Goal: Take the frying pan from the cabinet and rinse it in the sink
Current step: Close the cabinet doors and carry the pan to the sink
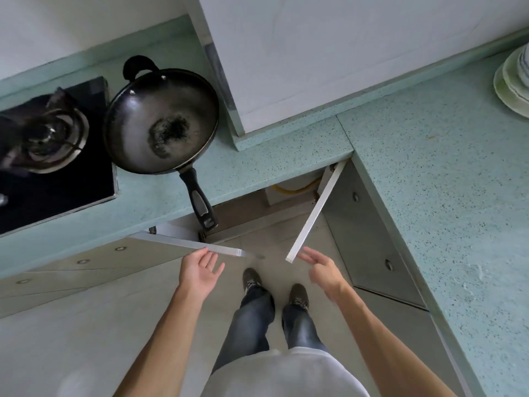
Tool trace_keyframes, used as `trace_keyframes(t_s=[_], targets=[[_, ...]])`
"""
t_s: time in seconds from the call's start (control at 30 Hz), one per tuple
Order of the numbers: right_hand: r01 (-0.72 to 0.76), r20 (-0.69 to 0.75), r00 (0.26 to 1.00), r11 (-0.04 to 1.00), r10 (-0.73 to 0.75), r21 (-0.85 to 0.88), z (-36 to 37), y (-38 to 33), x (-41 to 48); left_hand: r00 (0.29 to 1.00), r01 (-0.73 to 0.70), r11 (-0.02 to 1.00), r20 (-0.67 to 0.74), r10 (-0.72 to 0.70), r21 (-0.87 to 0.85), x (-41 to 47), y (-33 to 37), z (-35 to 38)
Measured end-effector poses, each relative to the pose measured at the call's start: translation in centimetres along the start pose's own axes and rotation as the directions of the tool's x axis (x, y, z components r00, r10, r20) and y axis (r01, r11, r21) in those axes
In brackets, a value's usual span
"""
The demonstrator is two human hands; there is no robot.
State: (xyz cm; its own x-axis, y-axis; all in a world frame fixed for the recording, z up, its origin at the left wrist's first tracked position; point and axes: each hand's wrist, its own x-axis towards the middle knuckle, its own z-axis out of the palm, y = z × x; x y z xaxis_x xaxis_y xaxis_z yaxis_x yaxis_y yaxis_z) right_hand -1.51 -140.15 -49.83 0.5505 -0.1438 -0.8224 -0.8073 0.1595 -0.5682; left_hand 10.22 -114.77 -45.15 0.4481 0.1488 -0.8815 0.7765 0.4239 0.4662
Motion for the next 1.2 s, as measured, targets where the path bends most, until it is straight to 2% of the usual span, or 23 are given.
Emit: trace_keyframes(t_s=[0.13,0.33,0.57,0.63,0.73,0.87,0.97,1.03,1.13,1.2], targets=[[0.042,0.036,0.998,0.998,-0.043,0.037,5.0,-4.4,1.8,0.997,0.073,0.991,0.035,-0.070,-0.110,0.6,1.3,0.1],[0.029,-0.036,0.999,0.988,-0.024,0.152,9.1,-8.1,4.5,0.978,0.137,0.963,0.188,-0.094,-0.233,2.5,3.3,2.7],[0.049,-0.057,0.998,0.927,-0.029,0.372,11.9,-11.3,6.5,0.951,0.187,0.953,0.286,-0.115,-0.237,5.7,4.9,3.5],[0.076,-0.094,0.995,0.913,-0.041,0.401,12.6,-11.6,7.3,0.941,0.212,0.946,0.312,-0.130,-0.245,6.4,5.5,3.9],[0.083,-0.063,0.996,0.904,-0.062,0.420,13.2,-12.8,7.6,0.949,0.214,0.936,0.285,-0.132,-0.278,7.1,6.5,4.8],[0.069,-0.051,0.997,0.905,-0.052,0.420,13.5,-14.0,8.0,0.944,0.217,0.949,0.298,-0.144,-0.227,7.9,7.2,4.9],[0.060,-0.016,0.998,0.926,-0.058,0.372,13.3,-14.5,8.0,0.942,0.156,0.988,0.298,-0.155,0.019,7.7,8.6,4.9],[0.028,0.023,0.999,0.969,-0.034,0.247,12.7,-15.2,7.5,0.943,0.148,0.977,0.276,-0.185,0.152,7.7,9.9,4.1],[0.017,0.067,0.998,1.000,-0.017,-0.004,12.0,-16.7,6.1,0.938,0.167,0.954,0.258,-0.232,0.251,7.2,12.3,2.1],[0.027,0.101,0.995,0.998,-0.021,-0.061,12.0,-18.1,4.9,0.943,0.138,0.951,0.256,-0.211,0.276,6.4,14.0,0.5]])
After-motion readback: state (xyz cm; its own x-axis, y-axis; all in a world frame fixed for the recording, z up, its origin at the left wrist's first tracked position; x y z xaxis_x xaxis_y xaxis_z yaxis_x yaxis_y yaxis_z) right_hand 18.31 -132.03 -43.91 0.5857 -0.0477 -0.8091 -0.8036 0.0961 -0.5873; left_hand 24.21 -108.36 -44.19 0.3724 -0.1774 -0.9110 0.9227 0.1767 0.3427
